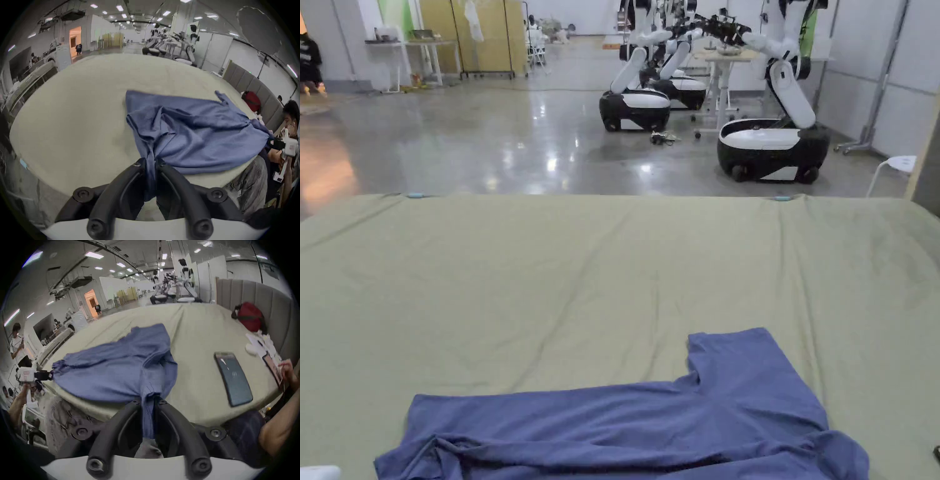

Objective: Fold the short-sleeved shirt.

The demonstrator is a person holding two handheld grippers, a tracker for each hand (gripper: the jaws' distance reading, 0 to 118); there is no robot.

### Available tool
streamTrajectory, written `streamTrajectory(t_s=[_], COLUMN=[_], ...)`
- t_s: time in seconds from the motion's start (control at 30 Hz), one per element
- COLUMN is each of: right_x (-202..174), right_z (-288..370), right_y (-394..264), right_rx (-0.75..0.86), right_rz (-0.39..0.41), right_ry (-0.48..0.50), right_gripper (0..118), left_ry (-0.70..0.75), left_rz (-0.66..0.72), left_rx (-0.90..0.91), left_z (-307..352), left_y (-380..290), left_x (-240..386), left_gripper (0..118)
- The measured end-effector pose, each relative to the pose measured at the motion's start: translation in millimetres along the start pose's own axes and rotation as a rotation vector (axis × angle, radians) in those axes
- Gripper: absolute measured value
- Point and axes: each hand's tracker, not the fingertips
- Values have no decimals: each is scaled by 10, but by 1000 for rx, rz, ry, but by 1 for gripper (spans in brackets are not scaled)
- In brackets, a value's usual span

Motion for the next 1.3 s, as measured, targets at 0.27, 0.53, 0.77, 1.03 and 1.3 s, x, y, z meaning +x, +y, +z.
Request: streamTrajectory(t_s=[0.27, 0.53, 0.77, 1.03, 1.3], right_x=[-26, -470, -782, -961, -844], right_z=[-108, 644, 874, 902, 739], right_y=[-74, 682, 1074, 1052, 923], right_rx=[19, 576, 775, 768, 657], right_rz=[61, 231, 196, 224, 224], right_ry=[-133, -265, -202, -179, -171], right_gripper=[94, 99, 67, 4, 4], left_ry=[75, 162, 154, 85, -24], left_rz=[7, -43, -61, -77, -3], left_rx=[105, 454, 739, 698, 322], left_z=[82, 819, 1339, 1249, 545], left_y=[-156, 267, 563, 630, 901], left_x=[52, 364, 702, 719, 68], left_gripper=[99, 118, 104, 0, 0])
